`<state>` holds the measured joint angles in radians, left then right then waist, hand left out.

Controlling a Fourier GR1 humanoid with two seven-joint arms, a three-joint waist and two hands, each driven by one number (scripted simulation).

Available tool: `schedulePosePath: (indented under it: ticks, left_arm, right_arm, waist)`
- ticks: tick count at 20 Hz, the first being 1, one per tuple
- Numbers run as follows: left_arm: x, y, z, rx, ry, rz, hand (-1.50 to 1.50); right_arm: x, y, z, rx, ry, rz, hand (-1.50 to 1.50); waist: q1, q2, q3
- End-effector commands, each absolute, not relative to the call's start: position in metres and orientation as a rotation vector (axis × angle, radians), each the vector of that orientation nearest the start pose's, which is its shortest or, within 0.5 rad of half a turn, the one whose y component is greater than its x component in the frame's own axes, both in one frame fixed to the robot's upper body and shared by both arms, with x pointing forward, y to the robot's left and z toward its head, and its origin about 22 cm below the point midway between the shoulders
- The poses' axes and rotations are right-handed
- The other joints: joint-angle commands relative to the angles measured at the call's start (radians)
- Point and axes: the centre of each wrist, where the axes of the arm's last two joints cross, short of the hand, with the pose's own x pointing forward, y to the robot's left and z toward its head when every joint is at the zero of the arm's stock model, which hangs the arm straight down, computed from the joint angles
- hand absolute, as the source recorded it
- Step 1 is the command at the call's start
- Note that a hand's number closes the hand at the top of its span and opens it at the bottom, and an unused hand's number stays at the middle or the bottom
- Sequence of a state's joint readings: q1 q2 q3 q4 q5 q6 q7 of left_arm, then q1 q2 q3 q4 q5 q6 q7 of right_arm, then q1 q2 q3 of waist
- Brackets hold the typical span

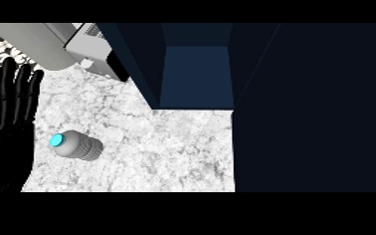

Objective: Pick up the bottled water, place it into the cabinet and close the cabinet

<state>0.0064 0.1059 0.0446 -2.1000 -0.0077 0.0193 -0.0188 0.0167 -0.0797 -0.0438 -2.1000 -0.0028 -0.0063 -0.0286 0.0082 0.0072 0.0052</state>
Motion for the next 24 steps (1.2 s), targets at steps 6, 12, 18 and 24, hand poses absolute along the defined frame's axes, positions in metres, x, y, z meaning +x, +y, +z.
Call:
schedulePosePath:
  ticks: [6,12,18,24]
  left_arm:
    - [0.187,0.269,0.133,-0.234,-2.142,-0.303,-1.50]
    - [0.152,0.281,0.077,-0.338,-1.643,0.079,-1.50]
    - [0.121,0.314,0.087,-0.329,-1.641,0.071,-1.50]
    - [0.108,0.330,0.072,-0.328,-1.639,0.083,-1.50]
  right_arm:
    - [0.184,-0.245,0.133,-0.107,-2.130,0.190,-1.50]
    - [0.157,-0.227,0.099,0.302,-1.798,-0.090,-1.50]
    - [0.137,-0.229,0.111,0.337,-1.803,-0.067,-1.50]
    - [0.132,-0.229,0.087,0.326,-1.779,-0.090,-1.50]
  waist:
    - [-0.005,-0.012,-0.006]
    - [0.001,-0.016,-0.005]
    - [-0.005,-0.010,-0.005]
    - [-0.006,-0.009,-0.005]
